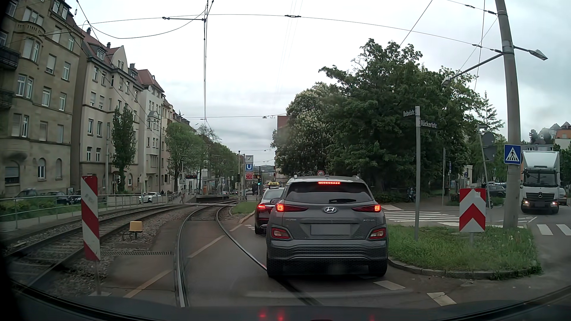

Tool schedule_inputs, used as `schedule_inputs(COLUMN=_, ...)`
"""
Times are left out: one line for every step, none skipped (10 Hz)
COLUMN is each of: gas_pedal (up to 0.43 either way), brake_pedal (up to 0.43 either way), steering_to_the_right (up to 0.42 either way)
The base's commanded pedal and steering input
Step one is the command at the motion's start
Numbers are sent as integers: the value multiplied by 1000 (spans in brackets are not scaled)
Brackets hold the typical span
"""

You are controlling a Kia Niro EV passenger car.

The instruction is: Follow the waypoints while adhering to traffic rules and regulations

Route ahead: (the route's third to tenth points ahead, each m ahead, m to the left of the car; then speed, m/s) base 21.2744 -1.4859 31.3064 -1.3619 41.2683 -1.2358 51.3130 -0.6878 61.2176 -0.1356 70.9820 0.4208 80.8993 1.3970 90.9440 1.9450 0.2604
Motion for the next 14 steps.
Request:
schedule_inputs(gas_pedal=0, brake_pedal=183, steering_to_the_right=-14)
schedule_inputs(gas_pedal=0, brake_pedal=171, steering_to_the_right=-14)
schedule_inputs(gas_pedal=0, brake_pedal=165, steering_to_the_right=-15)
schedule_inputs(gas_pedal=0, brake_pedal=152, steering_to_the_right=-16)
schedule_inputs(gas_pedal=0, brake_pedal=140, steering_to_the_right=-17)
schedule_inputs(gas_pedal=0, brake_pedal=140, steering_to_the_right=-18)
schedule_inputs(gas_pedal=0, brake_pedal=140, steering_to_the_right=-18)
schedule_inputs(gas_pedal=0, brake_pedal=116, steering_to_the_right=-18)
schedule_inputs(gas_pedal=0, brake_pedal=6, steering_to_the_right=-18)
schedule_inputs(gas_pedal=0, brake_pedal=0, steering_to_the_right=-18)
schedule_inputs(gas_pedal=0, brake_pedal=0, steering_to_the_right=-18)
schedule_inputs(gas_pedal=0, brake_pedal=0, steering_to_the_right=-18)
schedule_inputs(gas_pedal=0, brake_pedal=0, steering_to_the_right=-18)
schedule_inputs(gas_pedal=0, brake_pedal=61, steering_to_the_right=-18)
